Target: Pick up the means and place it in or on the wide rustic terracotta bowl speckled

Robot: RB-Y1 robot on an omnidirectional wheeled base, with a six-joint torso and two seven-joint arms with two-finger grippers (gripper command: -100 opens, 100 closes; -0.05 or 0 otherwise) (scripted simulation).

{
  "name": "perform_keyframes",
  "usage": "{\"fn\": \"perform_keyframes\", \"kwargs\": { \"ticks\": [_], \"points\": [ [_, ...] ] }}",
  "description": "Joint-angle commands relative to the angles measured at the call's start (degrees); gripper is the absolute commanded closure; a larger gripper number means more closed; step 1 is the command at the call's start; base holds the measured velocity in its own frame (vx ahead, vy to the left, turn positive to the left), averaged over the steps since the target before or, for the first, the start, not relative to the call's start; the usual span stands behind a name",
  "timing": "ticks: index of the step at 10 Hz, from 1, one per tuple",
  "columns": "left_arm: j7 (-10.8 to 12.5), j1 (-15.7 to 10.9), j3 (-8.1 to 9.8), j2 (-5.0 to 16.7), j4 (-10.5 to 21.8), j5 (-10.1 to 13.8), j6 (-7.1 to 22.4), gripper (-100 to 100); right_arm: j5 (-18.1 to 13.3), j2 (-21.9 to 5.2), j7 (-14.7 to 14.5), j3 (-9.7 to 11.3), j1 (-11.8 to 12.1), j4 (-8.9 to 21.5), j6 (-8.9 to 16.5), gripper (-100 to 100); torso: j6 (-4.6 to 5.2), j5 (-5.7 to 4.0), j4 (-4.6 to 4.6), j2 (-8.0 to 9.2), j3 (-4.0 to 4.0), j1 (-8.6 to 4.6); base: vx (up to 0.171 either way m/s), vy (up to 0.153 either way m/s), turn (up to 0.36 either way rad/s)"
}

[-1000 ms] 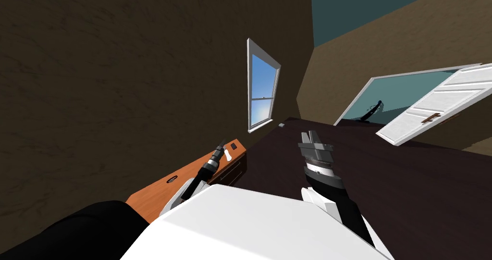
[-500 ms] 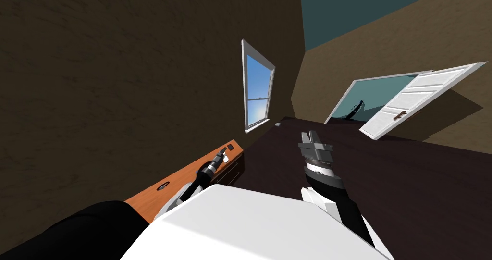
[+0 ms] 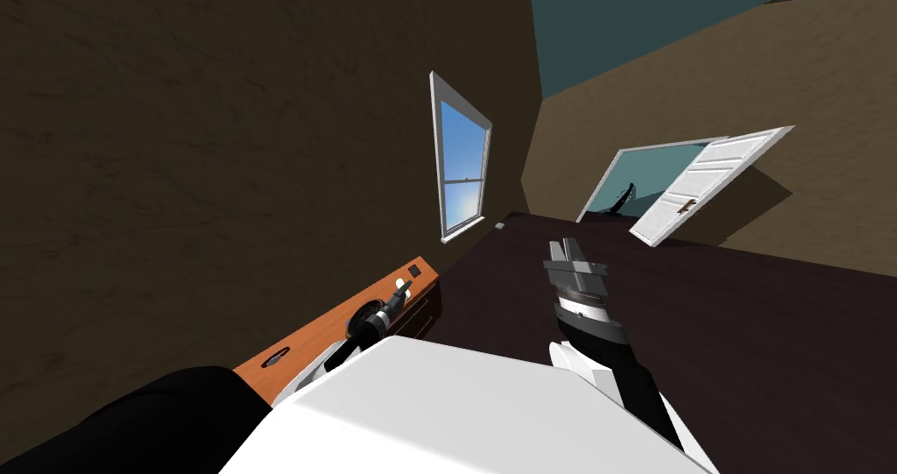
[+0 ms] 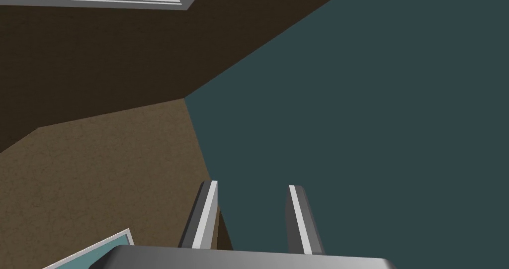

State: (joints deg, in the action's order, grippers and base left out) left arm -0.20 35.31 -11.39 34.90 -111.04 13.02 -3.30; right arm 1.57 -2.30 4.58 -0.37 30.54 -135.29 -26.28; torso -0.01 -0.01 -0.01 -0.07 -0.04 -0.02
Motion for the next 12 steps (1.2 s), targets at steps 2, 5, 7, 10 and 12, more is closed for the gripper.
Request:
{"fn": "perform_keyframes", "kwargs": {
  "ticks": [2, 5, 7, 10, 12],
  "points": [
    [0.66, -0.58, -2.72, 4.2, 3.69, 3.72, 4.17, -100, 0.0, 0.0, 0.0, 0.0, 0.0, 0.0, 0.0, 0, 0.02, 0.0, -0.01, -0.01, -0.01, 0.0, 0.03, -0.014, -0.182],
    [1.17, -1.04, -5.79, 7.81, 7.7, 7.2, 7.08, -100, 0.0, 0.0, 0.0, 0.0, 0.0, 0.0, 0.0, 0, 0.02, 0.01, -0.02, -0.06, -0.04, 0.03, 0.04, -0.008, -0.155],
    [1.72, -1.82, -9.1, 11.23, 11.37, 10.75, 9.56, -100, 0.0, 0.0, 0.0, 0.0, 0.0, 0.0, 0.0, 0, 0.03, 0.01, -0.04, -0.17, -0.1, 0.06, 0.079, 0.005, -0.291],
    [2.31, -2.87, -12.56, 14.39, 16.29, 14.28, 11.68, -100, 0.0, 0.0, 0.0, -0.01, 0.01, 0.0, 0.0, 0, -0.02, 0.03, -0.05, -0.19, -0.12, 0.11, 0.07, 0.019, -0.17],
    [2.61, -3.47, -14.32, 15.83, 18.49, 16.02, 12.61, -100, 0.0, -0.01, 0.0, 0.0, 0.0, 0.0, 0.0, 0, 0.02, 0.02, -0.04, -0.2, -0.12, 0.12, 0.065, 0.026, -0.19]
  ]
}}
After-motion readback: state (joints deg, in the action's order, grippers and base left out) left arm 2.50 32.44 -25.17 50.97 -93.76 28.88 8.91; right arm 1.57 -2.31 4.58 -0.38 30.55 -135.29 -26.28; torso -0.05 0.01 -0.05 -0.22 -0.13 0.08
